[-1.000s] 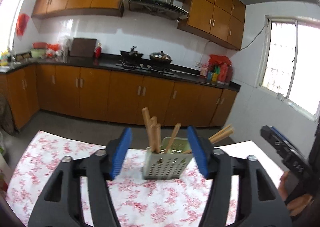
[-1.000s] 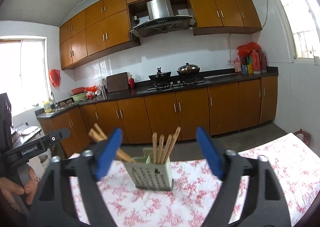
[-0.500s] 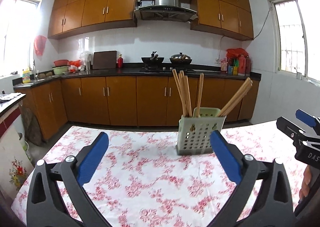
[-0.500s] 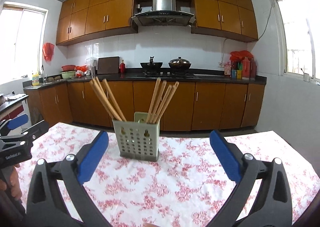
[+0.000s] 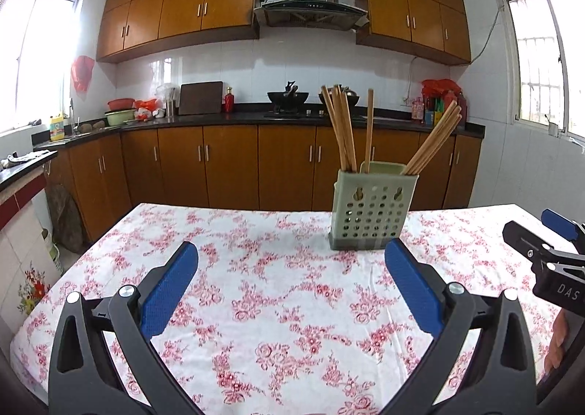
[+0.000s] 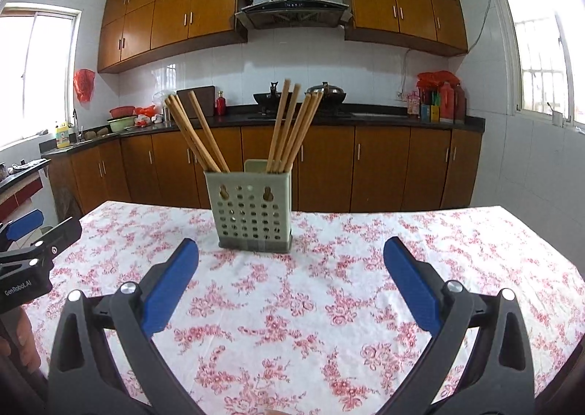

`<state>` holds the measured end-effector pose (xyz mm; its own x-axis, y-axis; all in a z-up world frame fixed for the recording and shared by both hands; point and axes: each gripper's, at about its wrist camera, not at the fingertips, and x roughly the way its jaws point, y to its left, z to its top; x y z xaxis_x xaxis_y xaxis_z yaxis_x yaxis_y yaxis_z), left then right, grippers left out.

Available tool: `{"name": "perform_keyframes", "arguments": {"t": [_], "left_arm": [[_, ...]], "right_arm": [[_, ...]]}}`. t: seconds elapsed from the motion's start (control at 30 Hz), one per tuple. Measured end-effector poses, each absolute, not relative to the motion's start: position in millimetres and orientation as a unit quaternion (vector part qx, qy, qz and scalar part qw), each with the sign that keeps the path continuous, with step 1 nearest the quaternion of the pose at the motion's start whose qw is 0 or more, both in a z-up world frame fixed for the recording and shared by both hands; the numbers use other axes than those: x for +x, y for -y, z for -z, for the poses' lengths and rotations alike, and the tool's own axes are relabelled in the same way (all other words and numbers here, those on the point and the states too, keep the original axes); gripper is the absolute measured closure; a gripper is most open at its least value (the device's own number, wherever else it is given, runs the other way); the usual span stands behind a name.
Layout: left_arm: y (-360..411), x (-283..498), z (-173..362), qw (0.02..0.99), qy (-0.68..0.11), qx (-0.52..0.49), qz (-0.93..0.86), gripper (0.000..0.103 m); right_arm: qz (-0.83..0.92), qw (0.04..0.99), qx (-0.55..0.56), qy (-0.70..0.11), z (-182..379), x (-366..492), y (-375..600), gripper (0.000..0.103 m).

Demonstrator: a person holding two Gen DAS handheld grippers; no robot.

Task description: Organize utensils

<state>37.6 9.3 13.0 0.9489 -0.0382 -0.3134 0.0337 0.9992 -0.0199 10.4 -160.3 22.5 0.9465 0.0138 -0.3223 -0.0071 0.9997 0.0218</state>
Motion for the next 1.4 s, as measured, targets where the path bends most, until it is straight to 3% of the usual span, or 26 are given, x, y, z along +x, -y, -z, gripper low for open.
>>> {"name": "perform_keyframes", "arguments": {"t": [1.4], "left_arm": [[-2.3,30.3,-4.1,0.985,-0.169,-0.006,0.024,0.002]], "right_arm": [[0.007,0.986,0.02,-0.165,-12.6,3.0,168.7,0.004]]}}
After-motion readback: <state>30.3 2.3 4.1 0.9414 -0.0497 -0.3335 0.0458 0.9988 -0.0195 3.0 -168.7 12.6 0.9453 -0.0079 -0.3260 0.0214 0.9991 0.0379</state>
